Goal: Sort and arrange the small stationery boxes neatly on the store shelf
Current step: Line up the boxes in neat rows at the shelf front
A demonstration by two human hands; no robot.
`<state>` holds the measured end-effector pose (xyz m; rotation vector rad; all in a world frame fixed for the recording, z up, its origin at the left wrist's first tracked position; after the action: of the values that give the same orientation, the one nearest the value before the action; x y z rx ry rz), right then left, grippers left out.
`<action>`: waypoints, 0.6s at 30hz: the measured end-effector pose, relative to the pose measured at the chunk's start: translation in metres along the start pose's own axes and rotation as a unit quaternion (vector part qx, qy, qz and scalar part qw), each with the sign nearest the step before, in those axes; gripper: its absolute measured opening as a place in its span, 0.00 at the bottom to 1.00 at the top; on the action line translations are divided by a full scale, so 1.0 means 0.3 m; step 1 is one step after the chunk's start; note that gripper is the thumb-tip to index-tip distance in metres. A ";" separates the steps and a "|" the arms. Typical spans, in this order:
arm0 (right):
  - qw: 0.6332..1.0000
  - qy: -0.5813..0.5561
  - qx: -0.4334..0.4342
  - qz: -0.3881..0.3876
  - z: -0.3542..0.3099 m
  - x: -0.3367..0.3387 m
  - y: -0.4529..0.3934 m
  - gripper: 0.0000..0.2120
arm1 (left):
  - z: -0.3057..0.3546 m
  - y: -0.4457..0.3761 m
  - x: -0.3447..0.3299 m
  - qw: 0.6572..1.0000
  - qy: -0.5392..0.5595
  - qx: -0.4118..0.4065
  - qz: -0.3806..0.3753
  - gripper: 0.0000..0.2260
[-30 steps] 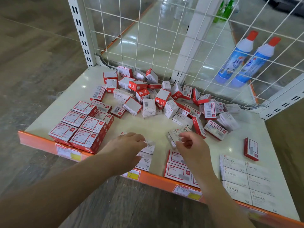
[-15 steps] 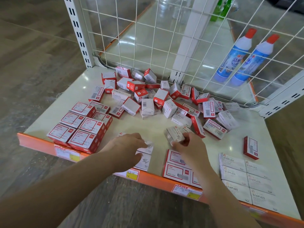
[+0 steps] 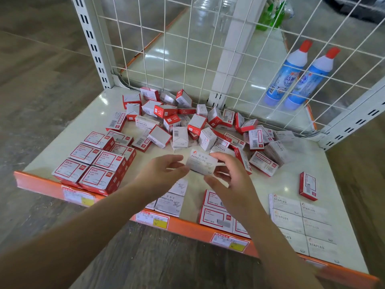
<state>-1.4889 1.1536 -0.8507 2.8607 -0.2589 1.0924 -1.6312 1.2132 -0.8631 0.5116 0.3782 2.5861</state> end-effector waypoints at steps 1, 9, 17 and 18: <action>1.000 -0.004 0.004 -0.008 -0.010 -0.005 0.005 0.16 | 0.001 0.002 0.001 1.000 0.014 0.000 -0.003 0.17; 1.000 -0.014 -0.011 -0.011 0.000 -0.014 0.021 0.22 | -0.008 0.022 -0.003 1.000 0.007 0.016 -0.008 0.12; 0.999 0.020 -0.036 -0.027 0.011 -0.014 0.028 0.20 | -0.020 0.024 -0.008 0.999 -0.016 0.031 -0.006 0.13; 0.999 0.022 -0.037 -0.028 0.010 -0.013 0.029 0.20 | -0.020 0.023 -0.010 0.999 -0.019 0.033 -0.008 0.13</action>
<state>-1.4914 1.1451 -0.8556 2.7590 -0.2114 1.1092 -1.6341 1.2048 -0.8668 0.5792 0.4550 2.5515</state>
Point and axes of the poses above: each hand's wrist, its own y-axis away from the middle knuckle, its own x-axis out of the back of the hand, z = x × y, the point moved 7 cm from there along -y, towards the middle knuckle, and after that the axes turned 6 degrees about y, right-handed, at the moved point
